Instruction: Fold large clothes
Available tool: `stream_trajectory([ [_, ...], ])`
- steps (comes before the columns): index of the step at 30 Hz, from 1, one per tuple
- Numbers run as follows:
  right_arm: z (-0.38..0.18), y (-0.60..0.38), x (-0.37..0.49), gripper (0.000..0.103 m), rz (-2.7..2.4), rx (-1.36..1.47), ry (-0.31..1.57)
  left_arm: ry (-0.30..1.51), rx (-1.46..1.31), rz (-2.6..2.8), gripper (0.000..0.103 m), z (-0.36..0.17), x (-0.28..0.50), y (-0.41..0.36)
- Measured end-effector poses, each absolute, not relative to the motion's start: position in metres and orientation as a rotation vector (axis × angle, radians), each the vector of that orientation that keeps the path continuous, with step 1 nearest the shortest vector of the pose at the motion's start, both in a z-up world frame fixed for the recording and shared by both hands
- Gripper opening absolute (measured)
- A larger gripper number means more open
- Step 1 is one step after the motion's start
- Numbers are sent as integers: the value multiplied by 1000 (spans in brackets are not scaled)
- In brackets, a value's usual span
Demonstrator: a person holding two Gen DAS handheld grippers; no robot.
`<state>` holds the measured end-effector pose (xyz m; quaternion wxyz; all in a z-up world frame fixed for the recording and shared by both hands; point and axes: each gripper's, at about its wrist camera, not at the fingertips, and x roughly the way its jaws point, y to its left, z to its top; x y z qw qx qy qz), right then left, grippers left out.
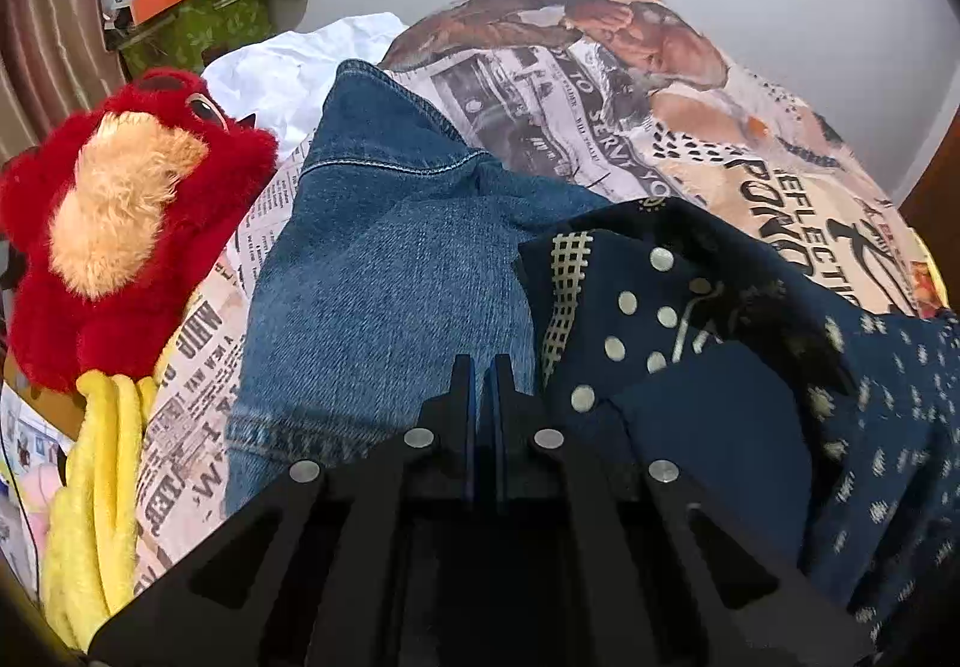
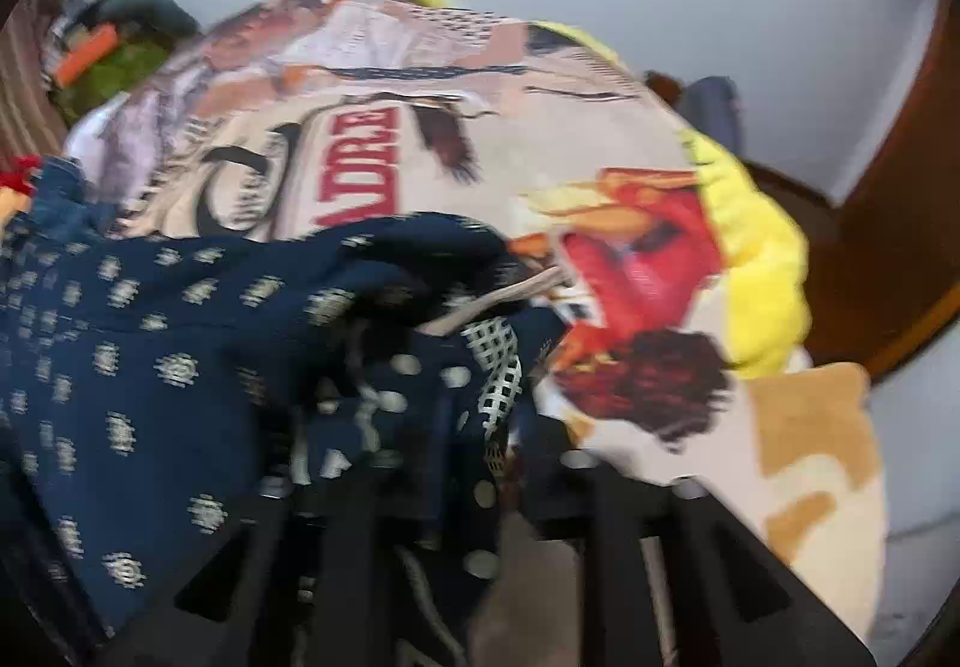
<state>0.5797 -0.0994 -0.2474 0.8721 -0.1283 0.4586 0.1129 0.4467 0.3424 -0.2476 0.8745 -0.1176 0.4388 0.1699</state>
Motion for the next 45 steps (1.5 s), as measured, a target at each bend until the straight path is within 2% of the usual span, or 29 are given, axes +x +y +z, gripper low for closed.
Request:
stream_trajectory([
  [1,-247,-101,579,85,145,-324,927,922,-231,351,5,-246,443,340],
  [2,-246,-104,577,99,81,-364,890,928,-213,348,5,-244,441,338],
  [8,-224,-140,563,98,158,-227,929,912,-147,306,7,-213,421,320],
  [19,-116,-150,455,98,334,-189,783,841,-107,196,14,-143,352,263],
  [21,-98,-149,427,98,372,-187,750,824,-109,171,21,-132,337,251],
  [23,-86,-149,406,98,403,-183,731,799,-102,156,38,-121,318,238],
  [25,-76,-149,380,99,438,-176,715,776,-77,144,42,-113,301,226],
  [27,-70,-152,357,99,461,-165,709,768,-69,123,50,-107,283,215],
  [29,-68,-155,339,99,478,-154,714,757,-68,114,73,-104,263,205],
  [32,-73,-163,311,99,504,-125,742,751,-69,110,87,-106,234,194],
  [37,-100,-182,275,99,509,-78,841,792,-96,102,88,-128,194,186],
  [45,-151,-202,224,99,546,-24,1000,977,-248,117,88,-201,144,196],
])
